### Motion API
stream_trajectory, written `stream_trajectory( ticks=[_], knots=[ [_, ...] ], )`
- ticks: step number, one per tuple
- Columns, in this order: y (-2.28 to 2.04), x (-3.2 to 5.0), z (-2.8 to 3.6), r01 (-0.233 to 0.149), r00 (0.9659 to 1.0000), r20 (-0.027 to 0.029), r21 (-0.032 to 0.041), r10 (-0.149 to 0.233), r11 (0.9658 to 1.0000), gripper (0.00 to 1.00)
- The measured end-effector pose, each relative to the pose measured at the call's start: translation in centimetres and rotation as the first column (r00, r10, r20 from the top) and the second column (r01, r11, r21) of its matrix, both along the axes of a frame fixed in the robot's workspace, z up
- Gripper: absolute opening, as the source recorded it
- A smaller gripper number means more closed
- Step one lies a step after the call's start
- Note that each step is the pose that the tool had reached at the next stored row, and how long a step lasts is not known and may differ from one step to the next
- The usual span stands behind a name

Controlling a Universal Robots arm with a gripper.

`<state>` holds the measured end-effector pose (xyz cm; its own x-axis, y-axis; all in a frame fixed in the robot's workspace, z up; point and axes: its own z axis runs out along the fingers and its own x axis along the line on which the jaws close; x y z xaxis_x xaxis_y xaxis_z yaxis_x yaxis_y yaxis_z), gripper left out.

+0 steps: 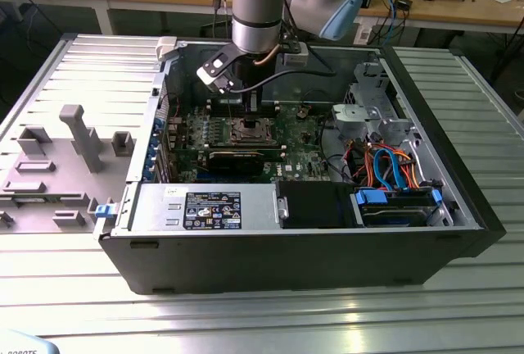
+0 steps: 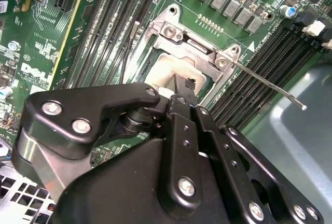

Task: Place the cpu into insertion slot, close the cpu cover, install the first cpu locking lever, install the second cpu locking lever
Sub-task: 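Install the first cpu locking lever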

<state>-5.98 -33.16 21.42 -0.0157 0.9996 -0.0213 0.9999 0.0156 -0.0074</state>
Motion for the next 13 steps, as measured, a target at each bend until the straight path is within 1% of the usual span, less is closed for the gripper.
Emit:
stream_trajectory(
  ticks=[2, 4, 13],
  knots=[
    [0.00, 0.04, 0.00, 0.000, 1.0000, 0.0000, 0.0000, 0.000, 1.0000, 0.11],
    [0.00, 0.27, 0.00, 0.000, 1.0000, 0.0000, 0.0000, 0.000, 1.0000, 0.11],
    [0.02, 0.28, 0.05, 0.000, 1.0000, 0.0002, 0.0001, 0.000, 1.0000, 0.11]
  ],
)
